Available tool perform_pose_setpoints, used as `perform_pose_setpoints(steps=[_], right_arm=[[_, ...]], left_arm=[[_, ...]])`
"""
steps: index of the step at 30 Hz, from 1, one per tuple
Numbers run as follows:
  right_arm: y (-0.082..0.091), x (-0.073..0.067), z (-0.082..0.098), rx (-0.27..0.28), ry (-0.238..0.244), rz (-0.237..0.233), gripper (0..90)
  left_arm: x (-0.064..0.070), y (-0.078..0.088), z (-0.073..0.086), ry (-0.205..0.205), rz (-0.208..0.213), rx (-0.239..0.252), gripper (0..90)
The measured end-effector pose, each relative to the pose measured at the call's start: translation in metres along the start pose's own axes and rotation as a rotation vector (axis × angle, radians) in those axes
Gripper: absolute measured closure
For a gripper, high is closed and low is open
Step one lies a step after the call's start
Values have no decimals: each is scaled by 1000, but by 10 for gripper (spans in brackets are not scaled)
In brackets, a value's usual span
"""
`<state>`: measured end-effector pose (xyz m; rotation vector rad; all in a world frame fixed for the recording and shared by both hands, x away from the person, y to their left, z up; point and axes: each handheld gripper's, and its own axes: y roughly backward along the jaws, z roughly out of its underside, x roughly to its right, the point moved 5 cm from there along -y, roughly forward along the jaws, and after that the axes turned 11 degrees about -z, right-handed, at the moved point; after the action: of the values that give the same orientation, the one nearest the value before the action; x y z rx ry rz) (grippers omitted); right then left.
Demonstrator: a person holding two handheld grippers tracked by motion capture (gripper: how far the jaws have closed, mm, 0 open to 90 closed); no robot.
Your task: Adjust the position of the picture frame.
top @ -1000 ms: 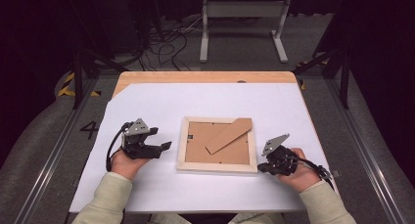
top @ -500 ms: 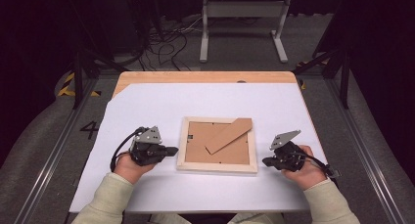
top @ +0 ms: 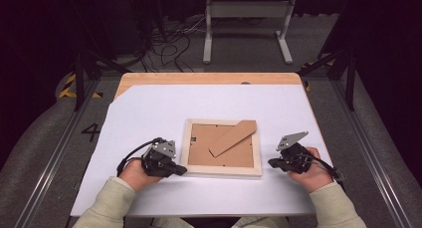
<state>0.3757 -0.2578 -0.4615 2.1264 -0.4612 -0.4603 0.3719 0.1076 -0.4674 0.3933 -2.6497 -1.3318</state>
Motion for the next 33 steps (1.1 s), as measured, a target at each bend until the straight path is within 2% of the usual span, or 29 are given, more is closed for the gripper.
perform_pose_setpoints(steps=[8, 11, 13, 16, 21, 24, 28, 33], right_arm=[[1, 0, 0, 1, -2, 6, 900], [1, 0, 0, 4, -3, 9, 900], [2, 0, 0, 6, -3, 11, 900], [2, 1, 0, 9, -1, 13, 900], [3, 0, 0, 14, -5, 15, 900], [4, 0, 0, 15, -6, 20, 900], [4, 1, 0, 22, -5, 28, 900], [7, -1, 0, 46, -2, 48, 900]], left_arm=[[3, -11, 4, -10, 3, -85, 895], [1, -13, 6, -8, -21, -112, 894], [-1, -14, 6, 3, -27, -113, 894], [-1, -14, 6, -5, -31, -105, 894], [-7, -14, 6, 14, -85, -96, 894], [-10, -14, 6, 35, -98, -86, 893], [-18, -15, 6, 69, -153, -69, 893], [-31, -20, 5, 126, -242, -46, 893]])
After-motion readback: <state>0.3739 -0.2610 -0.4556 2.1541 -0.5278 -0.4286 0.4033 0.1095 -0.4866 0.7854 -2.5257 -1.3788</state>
